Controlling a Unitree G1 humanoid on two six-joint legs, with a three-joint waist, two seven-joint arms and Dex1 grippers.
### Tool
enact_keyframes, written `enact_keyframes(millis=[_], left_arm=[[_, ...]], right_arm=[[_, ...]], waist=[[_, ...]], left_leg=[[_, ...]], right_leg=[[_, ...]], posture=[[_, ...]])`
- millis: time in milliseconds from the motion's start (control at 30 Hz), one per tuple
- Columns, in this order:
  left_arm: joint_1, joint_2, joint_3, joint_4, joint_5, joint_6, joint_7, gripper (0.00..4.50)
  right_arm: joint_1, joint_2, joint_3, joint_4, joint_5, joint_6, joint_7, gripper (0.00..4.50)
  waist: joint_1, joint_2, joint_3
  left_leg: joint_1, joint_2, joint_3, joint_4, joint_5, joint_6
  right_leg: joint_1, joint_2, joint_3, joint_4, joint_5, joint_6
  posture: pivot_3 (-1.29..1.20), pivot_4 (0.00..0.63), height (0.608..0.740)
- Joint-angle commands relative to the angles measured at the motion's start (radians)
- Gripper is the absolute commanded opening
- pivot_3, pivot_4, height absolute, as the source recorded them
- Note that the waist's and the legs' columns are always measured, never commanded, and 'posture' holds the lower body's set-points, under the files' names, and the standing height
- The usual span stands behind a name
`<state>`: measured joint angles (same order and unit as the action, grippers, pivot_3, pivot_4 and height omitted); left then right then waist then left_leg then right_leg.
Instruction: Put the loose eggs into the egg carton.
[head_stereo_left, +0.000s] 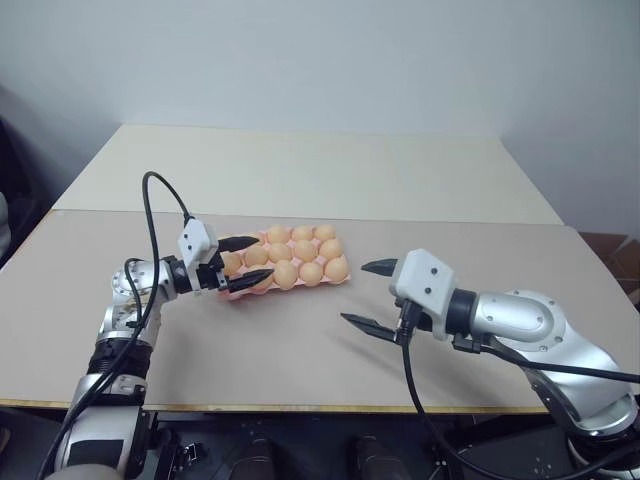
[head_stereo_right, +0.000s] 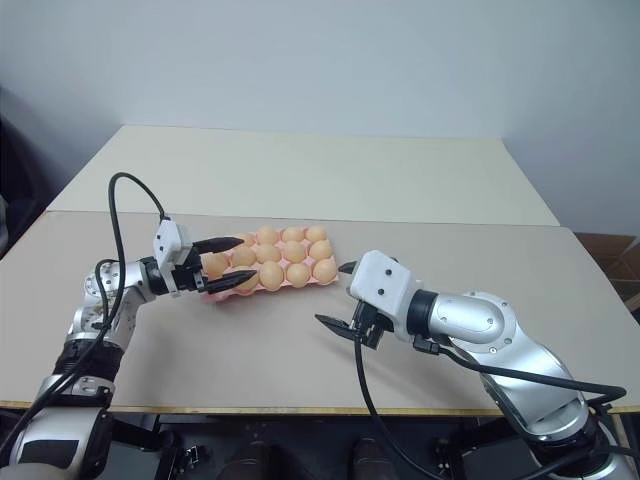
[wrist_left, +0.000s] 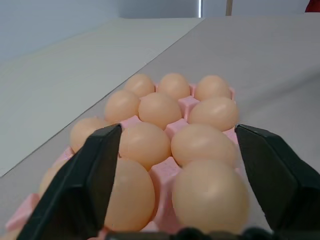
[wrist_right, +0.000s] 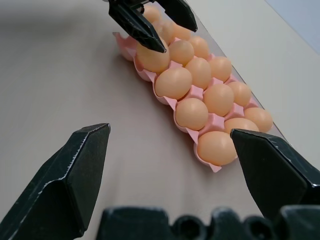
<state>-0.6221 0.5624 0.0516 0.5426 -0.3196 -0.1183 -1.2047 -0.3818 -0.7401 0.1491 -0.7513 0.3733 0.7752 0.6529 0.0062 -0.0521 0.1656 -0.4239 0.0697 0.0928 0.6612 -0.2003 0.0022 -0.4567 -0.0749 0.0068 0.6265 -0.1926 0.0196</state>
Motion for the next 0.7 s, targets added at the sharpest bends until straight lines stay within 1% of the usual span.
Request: enact_keyframes(millis=[33, 167, 333, 400, 467, 567, 633, 700], left_arm=[[0.003, 0.009, 0.038, -0.044, -0.036, -0.012, -0.014, 4.24], [0.081, 0.062, 0.078, -0.161, -0.057, 0.013, -0.008, 4.24], [0.314, 0.210, 0.185, -0.391, -0.079, 0.104, 0.017, 4.24], [0.384, 0.250, 0.209, -0.446, -0.065, 0.131, 0.044, 4.24], [0.477, 0.268, 0.287, -0.509, -0.061, 0.170, 0.121, 4.24], [0.609, 0.274, 0.390, -0.594, -0.079, 0.209, 0.174, 4.24], [0.668, 0.272, 0.428, -0.629, -0.077, 0.217, 0.193, 4.24], [0.695, 0.268, 0.448, -0.647, -0.083, 0.225, 0.207, 4.24]], right_arm=[[-0.003, -0.001, -0.028, -0.027, 0.002, -0.020, 0.001, 4.50], [-0.005, -0.011, -0.030, -0.019, 0.004, -0.037, 0.021, 4.50], [-0.021, -0.030, -0.046, 0.003, 0.028, -0.060, 0.087, 4.50], [-0.025, -0.032, -0.055, 0.012, 0.043, -0.066, 0.108, 4.50], [-0.038, -0.039, -0.064, 0.022, 0.073, -0.071, 0.147, 4.50], [-0.052, -0.055, -0.075, 0.038, 0.106, -0.083, 0.202, 4.50], [-0.060, -0.061, -0.080, 0.050, 0.114, -0.092, 0.226, 4.50], [-0.066, -0.067, -0.079, 0.060, 0.115, -0.100, 0.243, 4.50]], waist=[[0.000, 0.000, 0.000], [-0.009, 0.000, 0.000], [-0.033, 0.000, 0.000], [-0.028, 0.000, 0.000], [-0.020, 0.000, 0.000], [-0.018, 0.000, 0.000], [-0.017, 0.000, 0.000], [-0.012, 0.000, 0.000]], left_leg=[[0.000, 0.000, 0.000, 0.000, 0.000, 0.000], [0.000, 0.000, 0.000, 0.000, 0.000, 0.000], [0.001, 0.001, 0.000, 0.000, 0.000, 0.000], [0.001, 0.001, -0.001, 0.000, 0.000, 0.000], [0.001, 0.001, -0.001, 0.000, 0.000, 0.000], [0.002, 0.001, 0.000, 0.000, 0.000, 0.000], [0.001, 0.001, 0.000, 0.000, 0.000, 0.000], [0.001, 0.001, 0.000, 0.000, 0.000, 0.000]], right_leg=[[0.000, 0.000, 0.000, 0.000, 0.000, 0.000], [0.000, 0.000, 0.000, 0.000, 0.000, 0.000], [-0.001, 0.000, 0.001, 0.001, 0.000, 0.000], [-0.001, 0.000, 0.000, 0.001, -0.001, -0.001], [0.000, 0.000, -0.001, 0.001, -0.004, -0.005], [0.000, -0.002, -0.001, 0.001, -0.004, -0.005], [-0.001, -0.002, -0.001, 0.000, -0.004, -0.005], [-0.001, -0.002, -0.002, -0.001, -0.004, -0.005]], posture=[[0.00, 0.150, 0.740], [0.00, 0.150, 0.740], [0.00, 0.150, 0.740], [0.00, 0.150, 0.740], [0.00, 0.150, 0.740], [0.00, 0.150, 0.740], [0.00, 0.150, 0.740], [0.00, 0.150, 0.740]])
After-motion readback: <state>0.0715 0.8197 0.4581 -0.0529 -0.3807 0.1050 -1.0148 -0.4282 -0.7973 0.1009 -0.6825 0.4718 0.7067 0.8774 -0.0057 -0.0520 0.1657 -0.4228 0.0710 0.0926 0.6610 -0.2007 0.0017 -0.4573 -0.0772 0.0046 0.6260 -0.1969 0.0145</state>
